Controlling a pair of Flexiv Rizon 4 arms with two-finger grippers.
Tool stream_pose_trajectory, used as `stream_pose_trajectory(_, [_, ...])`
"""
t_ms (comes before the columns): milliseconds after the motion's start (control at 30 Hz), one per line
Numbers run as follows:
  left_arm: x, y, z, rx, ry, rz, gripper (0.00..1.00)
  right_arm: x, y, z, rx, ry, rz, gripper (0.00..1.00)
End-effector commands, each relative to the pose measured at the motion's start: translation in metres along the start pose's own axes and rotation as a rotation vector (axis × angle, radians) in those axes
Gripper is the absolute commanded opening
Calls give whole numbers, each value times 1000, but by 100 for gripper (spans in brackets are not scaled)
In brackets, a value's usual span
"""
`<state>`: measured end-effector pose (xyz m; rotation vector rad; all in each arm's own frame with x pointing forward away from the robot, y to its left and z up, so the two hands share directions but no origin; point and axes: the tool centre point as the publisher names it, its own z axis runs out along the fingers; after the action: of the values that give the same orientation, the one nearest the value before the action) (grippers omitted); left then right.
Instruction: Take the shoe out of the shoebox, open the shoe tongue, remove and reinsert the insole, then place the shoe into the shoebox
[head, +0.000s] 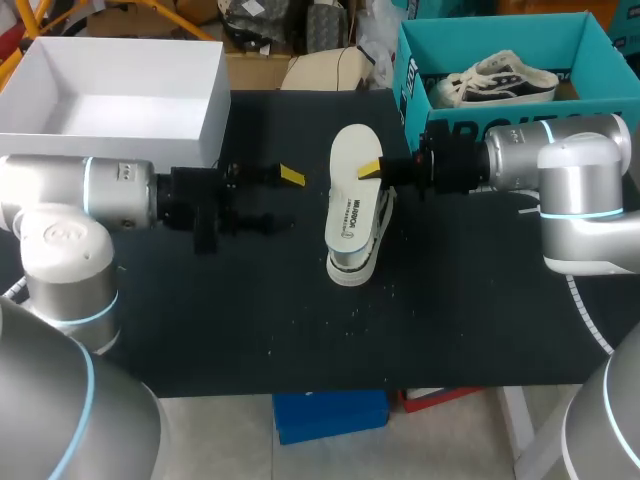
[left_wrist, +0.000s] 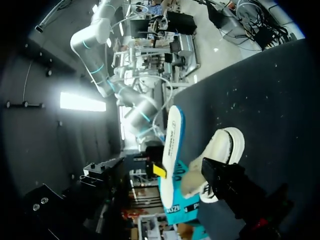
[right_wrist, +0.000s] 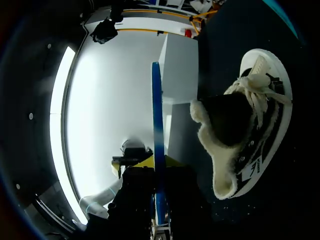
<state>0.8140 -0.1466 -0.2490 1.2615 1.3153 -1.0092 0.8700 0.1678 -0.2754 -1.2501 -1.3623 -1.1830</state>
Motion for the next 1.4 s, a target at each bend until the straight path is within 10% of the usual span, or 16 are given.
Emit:
stream_pose_trajectory(33, [18, 7, 13, -32, -45, -3, 100, 0, 0, 1, 0, -2, 1, 0])
stream_pose_trajectory(400, [21, 21, 50, 5, -85, 36, 98, 0, 0, 1, 0, -2, 1, 0])
stream_pose_trajectory(800, [19, 33, 74, 24, -102, 54, 54, 0, 0, 1, 0, -2, 1, 0])
stream_pose_trajectory(1400, [14, 38, 88, 47, -119, 64, 32, 0, 0, 1, 0, -2, 1, 0])
